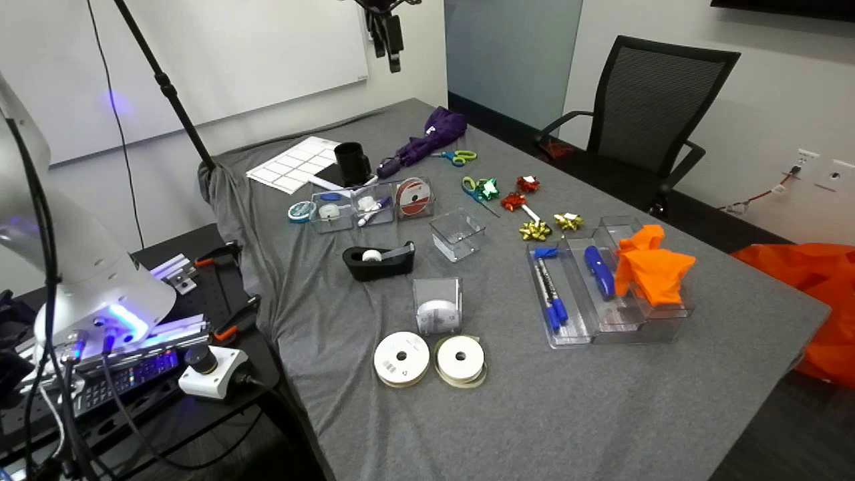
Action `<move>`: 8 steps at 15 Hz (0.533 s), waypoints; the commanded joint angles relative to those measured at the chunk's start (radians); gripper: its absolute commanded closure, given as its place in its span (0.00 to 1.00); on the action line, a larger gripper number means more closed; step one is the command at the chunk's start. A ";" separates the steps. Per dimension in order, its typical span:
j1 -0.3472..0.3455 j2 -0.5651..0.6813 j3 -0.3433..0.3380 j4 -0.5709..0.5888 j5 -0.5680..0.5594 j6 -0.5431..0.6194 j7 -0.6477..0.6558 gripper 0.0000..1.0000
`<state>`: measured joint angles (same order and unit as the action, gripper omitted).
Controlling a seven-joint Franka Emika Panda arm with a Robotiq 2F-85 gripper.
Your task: Put the green and red decorating ribbons in the empty stationary holder to the right
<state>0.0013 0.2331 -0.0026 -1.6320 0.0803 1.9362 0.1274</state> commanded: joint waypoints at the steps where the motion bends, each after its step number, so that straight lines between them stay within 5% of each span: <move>1: -0.032 0.191 -0.007 0.212 0.049 -0.023 -0.046 0.00; 8: -0.059 0.475 -0.014 0.514 0.031 -0.026 -0.026 0.00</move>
<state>-0.0466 0.5894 -0.0147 -1.2751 0.1069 1.9388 0.1105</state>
